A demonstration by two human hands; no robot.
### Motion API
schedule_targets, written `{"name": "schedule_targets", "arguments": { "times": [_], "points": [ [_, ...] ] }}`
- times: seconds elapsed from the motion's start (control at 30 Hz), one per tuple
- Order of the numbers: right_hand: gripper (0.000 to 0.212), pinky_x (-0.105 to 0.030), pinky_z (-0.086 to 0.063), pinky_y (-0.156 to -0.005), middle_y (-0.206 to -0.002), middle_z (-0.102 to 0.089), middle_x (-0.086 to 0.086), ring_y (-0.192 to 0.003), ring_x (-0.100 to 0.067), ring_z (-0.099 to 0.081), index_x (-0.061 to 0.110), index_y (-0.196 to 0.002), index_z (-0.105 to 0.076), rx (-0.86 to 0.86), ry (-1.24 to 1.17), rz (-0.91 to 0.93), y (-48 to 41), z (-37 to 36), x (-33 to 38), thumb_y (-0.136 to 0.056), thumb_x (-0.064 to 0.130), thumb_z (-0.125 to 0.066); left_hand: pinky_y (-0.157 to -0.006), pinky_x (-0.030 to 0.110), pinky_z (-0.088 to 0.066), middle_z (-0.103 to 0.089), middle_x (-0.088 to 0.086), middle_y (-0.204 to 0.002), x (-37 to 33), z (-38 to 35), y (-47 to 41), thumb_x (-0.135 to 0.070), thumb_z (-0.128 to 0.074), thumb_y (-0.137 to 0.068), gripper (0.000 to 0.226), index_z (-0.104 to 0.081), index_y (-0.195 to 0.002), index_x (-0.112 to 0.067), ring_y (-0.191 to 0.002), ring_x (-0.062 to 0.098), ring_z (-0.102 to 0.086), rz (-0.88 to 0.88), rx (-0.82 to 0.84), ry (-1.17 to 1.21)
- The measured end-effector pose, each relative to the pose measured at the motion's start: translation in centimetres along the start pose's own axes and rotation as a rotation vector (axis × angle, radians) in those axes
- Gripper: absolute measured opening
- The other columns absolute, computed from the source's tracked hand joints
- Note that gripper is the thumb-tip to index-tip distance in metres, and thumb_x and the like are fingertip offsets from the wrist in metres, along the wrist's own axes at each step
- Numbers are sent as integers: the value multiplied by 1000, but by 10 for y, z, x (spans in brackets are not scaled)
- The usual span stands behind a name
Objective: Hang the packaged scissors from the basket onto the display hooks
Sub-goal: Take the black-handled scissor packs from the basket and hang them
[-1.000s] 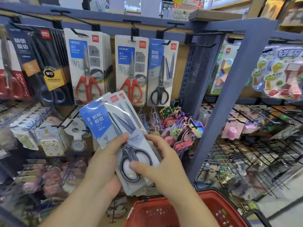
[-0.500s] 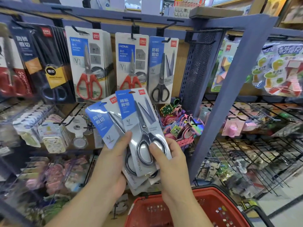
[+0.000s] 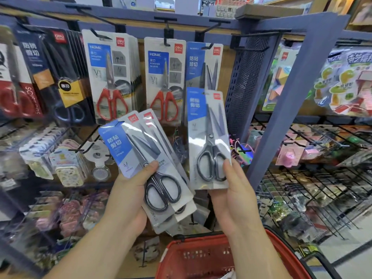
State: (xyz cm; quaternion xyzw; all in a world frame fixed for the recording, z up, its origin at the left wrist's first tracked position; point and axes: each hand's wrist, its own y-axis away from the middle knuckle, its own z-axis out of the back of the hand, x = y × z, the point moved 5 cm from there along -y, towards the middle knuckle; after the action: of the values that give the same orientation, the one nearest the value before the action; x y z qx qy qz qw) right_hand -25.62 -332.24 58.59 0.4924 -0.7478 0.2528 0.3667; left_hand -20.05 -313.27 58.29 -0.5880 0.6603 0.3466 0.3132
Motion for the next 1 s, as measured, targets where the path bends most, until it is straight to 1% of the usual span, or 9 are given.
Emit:
{"name": "schedule_targets", "arguments": {
  "times": [0.07, 0.13, 0.27, 0.33, 0.4, 0.47, 0.67, 0.83, 1.0],
  "points": [
    [39, -42, -59, -85, -120, -75, -6, -101, -22, -72, 19, -130, -65, 43, 48, 55, -5, 1, 11, -94, 29, -57, -79, 34, -65, -78, 7, -121, -4, 1, -1, -6, -65, -95, 42, -67, -135, -18, -101, 23, -77, 5, 22, 0],
    [31, -37, -58, -70, -110, -75, -2, -91, -21, -70, 25, -121, -67, 60, 135, 116, -13, -1, 22, -92, 29, -59, -74, 33, -65, -78, 8, -119, -7, 0, -1, -6, -63, -97, 39, -68, -134, -17, -96, 21, -78, 16, 37, 5],
    [15, -43, -52, -77, -104, -75, -2, -91, -23, -67, 27, -110, -69, 39, 281, 253, -36, -12, 48, -101, 18, -62, -68, 33, -64, -80, 8, -113, -13, -6, -1, -5, -61, -99, 33, -70, -128, -18, -90, 21, -79, 30, 58, 17],
    [15, -33, -54, -67, -98, -75, 4, -84, -15, -68, 26, -108, -67, 38, 317, 309, -47, -20, 60, -104, 13, -60, -70, 35, -65, -80, 8, -114, -17, -9, -1, -5, -60, -99, 32, -70, -127, -19, -90, 22, -79, 26, 63, 25],
    [15, -26, -53, -57, -90, -74, 9, -76, -10, -68, 25, -105, -65, 32, 346, 327, -57, -26, 67, -105, 12, -58, -78, 40, -65, -79, 9, -117, -21, -10, -1, -6, -60, -100, 33, -70, -129, -19, -96, 24, -79, 21, 68, 25],
    [13, -26, -53, -59, -91, -74, 8, -78, -11, -67, 24, -105, -65, 23, 387, 336, -68, -30, 69, -104, 13, -59, -83, 43, -65, -78, 9, -120, -24, -10, -1, -8, -62, -98, 36, -69, -132, -18, -101, 26, -78, 24, 57, 27],
    [9, -34, -53, -66, -99, -72, -3, -89, -23, -65, 24, -102, -64, -28, 389, 323, -83, -29, 55, -104, 16, -61, -76, 44, -66, -78, 9, -119, -28, -6, 0, -16, -68, -87, 44, -71, -132, -19, -101, 28, -78, 55, 54, 87],
    [5, -28, -55, -57, -105, -74, -6, -88, -22, -68, 20, -107, -65, -83, 367, 296, -82, -21, 44, -104, 19, -62, -73, 37, -65, -78, 6, -122, -33, -7, 2, -17, -68, -83, 51, -70, -134, -20, -102, 24, -78, 15, 94, 91],
    [4, -31, -61, -62, -82, -74, 8, -77, -15, -71, 20, -100, -70, -122, 432, 241, -94, -28, 39, -102, 20, -66, -73, 36, -65, -78, 6, -123, -36, -7, -1, -14, -65, -86, 50, -68, -136, -20, -101, 23, -78, 11, 100, 83]
  ]
}}
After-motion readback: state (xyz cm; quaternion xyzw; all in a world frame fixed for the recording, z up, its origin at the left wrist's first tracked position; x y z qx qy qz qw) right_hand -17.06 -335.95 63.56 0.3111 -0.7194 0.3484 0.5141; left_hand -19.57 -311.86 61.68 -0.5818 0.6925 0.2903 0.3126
